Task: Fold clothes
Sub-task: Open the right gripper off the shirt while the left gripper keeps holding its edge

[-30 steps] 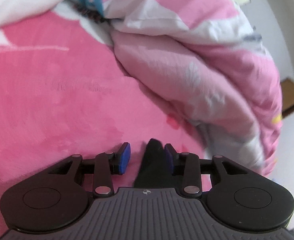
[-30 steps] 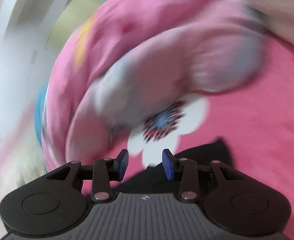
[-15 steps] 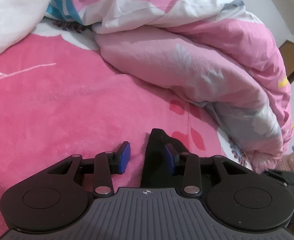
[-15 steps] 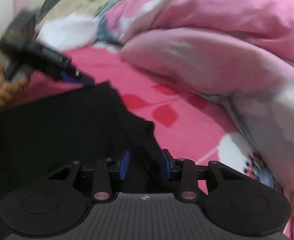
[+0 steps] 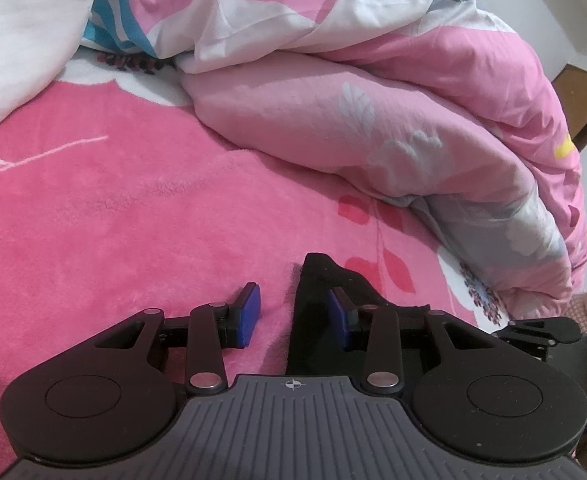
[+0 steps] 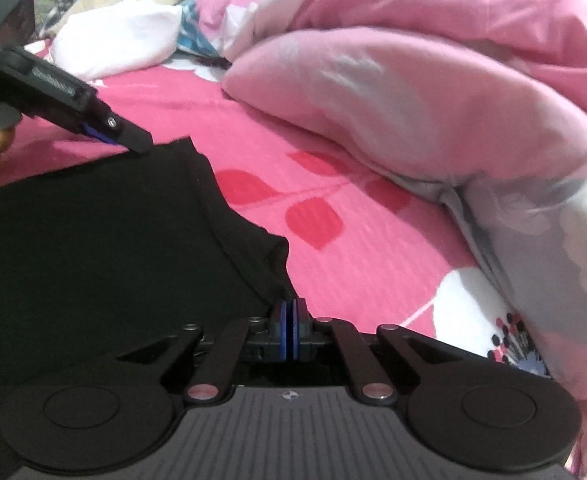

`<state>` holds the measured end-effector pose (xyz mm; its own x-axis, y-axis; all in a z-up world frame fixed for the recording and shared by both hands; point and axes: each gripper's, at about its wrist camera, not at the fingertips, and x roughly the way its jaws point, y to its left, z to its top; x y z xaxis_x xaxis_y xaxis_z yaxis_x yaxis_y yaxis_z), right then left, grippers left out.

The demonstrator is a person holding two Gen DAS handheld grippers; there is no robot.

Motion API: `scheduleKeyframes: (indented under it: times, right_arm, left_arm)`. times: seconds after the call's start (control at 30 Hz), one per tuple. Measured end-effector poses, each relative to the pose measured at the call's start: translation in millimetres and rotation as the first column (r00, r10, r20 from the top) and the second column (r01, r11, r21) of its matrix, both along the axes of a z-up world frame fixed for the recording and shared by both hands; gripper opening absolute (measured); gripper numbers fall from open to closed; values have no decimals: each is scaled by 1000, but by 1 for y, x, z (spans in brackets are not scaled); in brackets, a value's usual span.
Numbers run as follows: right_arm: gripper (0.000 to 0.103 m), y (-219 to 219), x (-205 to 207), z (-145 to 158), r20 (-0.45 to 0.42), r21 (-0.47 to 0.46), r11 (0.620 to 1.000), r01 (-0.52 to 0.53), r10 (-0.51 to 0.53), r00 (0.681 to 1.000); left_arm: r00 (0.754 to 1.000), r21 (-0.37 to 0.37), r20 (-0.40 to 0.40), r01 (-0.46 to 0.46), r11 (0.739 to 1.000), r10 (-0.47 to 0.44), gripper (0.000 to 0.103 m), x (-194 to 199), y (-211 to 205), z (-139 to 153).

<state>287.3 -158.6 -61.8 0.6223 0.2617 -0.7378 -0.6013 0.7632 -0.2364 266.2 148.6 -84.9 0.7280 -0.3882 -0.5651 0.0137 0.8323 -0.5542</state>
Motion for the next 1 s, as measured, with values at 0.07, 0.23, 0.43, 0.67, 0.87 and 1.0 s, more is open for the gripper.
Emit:
scheduleKeyframes:
  times: [0.07,0.23,0.43,0.67,0.87,1.0]
  right_arm:
    - [1,1,0,0,22,-10,1000,9,-9,1000]
    - [0,1,1,3,28,-10,1000,18,-18,999]
    - [7,-9,3,18,-3,75,997,25,-25,1000]
    - [26,-24,-2,17,-51,110,994,-4,10,999]
    - [25,-24,12,5,-111,110,993,-41,53,992]
    - [13,-24,12,3,-123,121,992,-41,56,991]
  left_arm:
    - [1000,-3,1,0,1000,0,37,0,0,0]
    - [1000,-21,7,11,1000,-11,37,2,0,1]
    - [999,-71,6,37,997,-37,38,14,-3,-1]
    - [999,-146,12,33,989,-31,36,26,-4,-4]
    - [996,-103,83,48,994,-40,12,25,-15,-1]
    - [991,-61,121,57,996,-50,6,21,-21,4]
